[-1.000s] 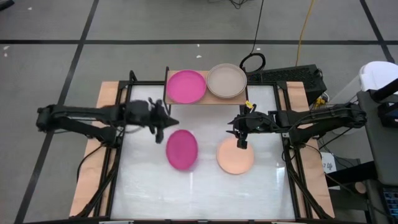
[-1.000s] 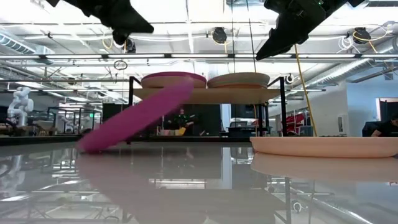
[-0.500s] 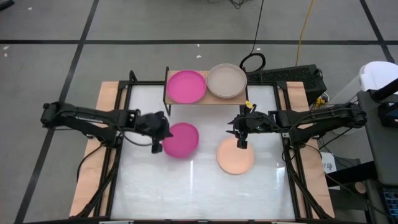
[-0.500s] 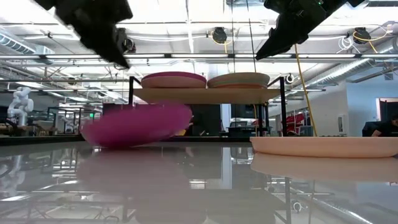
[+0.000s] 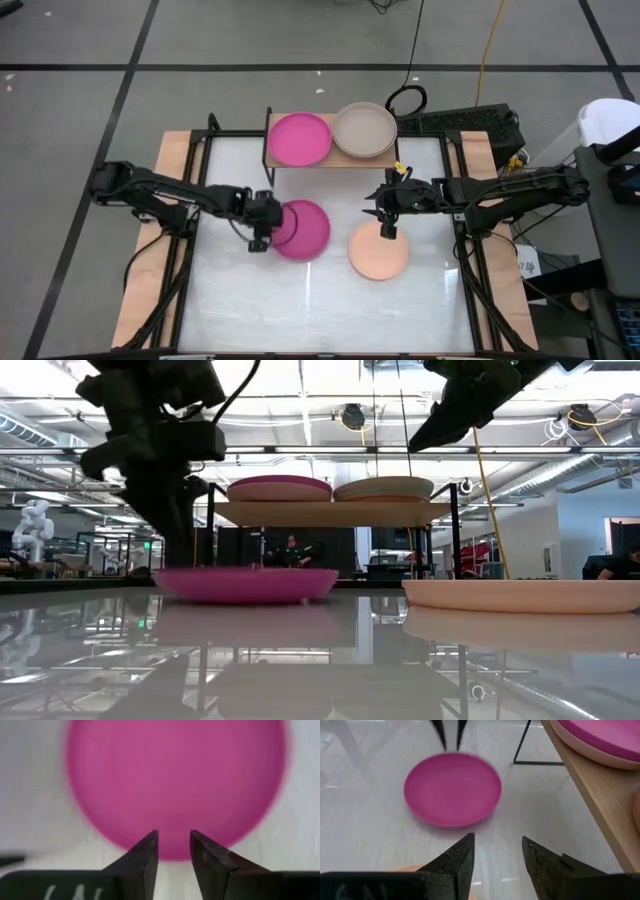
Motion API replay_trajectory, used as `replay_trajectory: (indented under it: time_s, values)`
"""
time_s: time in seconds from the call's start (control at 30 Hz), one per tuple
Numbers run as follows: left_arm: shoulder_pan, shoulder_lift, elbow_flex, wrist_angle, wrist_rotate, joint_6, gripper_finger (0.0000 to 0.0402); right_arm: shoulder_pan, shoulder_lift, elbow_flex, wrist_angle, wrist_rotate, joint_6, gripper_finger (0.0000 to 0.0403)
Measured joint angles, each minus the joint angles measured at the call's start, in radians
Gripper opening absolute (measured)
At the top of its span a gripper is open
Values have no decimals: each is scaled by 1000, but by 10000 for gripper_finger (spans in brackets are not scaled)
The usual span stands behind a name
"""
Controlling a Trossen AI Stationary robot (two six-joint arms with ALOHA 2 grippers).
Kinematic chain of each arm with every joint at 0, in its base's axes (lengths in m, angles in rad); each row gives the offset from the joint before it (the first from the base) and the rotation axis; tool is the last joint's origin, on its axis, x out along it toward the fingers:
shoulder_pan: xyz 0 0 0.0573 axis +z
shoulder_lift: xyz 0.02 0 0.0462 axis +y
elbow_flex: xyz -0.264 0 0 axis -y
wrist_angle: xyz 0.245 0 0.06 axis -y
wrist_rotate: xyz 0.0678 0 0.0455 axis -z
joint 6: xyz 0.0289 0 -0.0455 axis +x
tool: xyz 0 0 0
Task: Place and stack plates onto a shelf
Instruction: Stack the pink plate on top of the pink plate on the shelf
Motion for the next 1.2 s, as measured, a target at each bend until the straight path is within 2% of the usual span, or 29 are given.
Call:
replay_trajectory:
  time_s: [0.27, 0.47, 0.7, 0.77, 0.87, 0.93, 1.1, 1.2]
  values:
    - [-213, 86, 1, 86, -96, 288, 128, 5, 0, 0, 0, 0, -1, 148]
    - [-304, 200, 1, 106, -134, 296, 129, 5, 0, 0, 0, -1, 0, 148]
    - [-324, 298, 6, 168, -203, 267, 125, 5, 0, 0, 15, 0, 1, 148]
    - [-324, 301, 6, 177, -215, 264, 106, 5, 0, 0, 20, -1, 1, 148]
    - [-324, 282, 3, 182, -230, 263, 52, 5, 0, 0, 22, -1, 1, 148]
    - [-321, 268, 5, 176, -277, 263, 18, 5, 0, 0, 22, -1, 1, 148]
    - [-335, 168, 57, 85, -391, 279, 12, 5, 0, 0, 22, -1, 1, 148]
    - [-337, 87, 115, -12, -544, 305, 12, 5, 0, 0, 22, -1, 1, 148]
